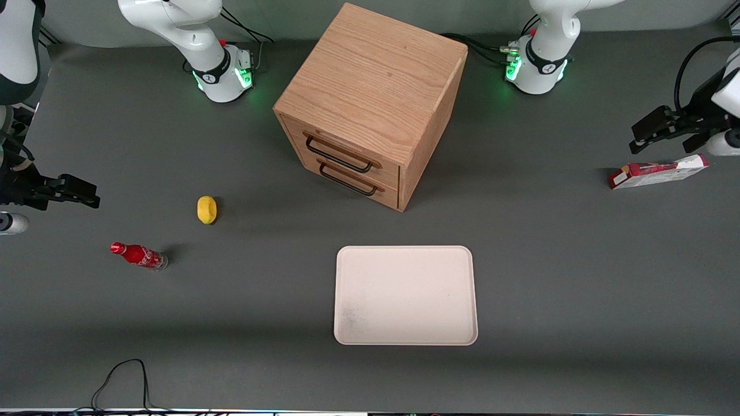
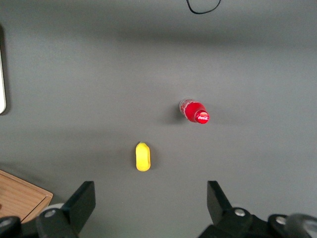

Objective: Place red cookie box on tray
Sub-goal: 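Move the left gripper down toward the red tartan shortbread box, then close the left gripper on the end of the shortbread box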

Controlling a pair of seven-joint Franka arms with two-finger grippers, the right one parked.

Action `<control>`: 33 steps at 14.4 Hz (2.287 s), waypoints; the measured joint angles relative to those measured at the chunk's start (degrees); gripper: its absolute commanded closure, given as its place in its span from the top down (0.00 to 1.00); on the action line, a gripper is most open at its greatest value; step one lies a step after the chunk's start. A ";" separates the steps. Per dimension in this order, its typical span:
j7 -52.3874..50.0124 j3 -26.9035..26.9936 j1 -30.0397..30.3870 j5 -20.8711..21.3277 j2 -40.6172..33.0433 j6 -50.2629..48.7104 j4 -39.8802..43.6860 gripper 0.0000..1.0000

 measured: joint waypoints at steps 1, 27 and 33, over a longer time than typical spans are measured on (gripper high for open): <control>0.00 0.00 0.00 0.04 0.01 -0.20 0.01 1.00; 93.72 23.88 8.12 9.01 3.80 31.63 -34.22 1.00; 101.27 24.07 9.26 8.95 9.16 48.26 -42.78 1.00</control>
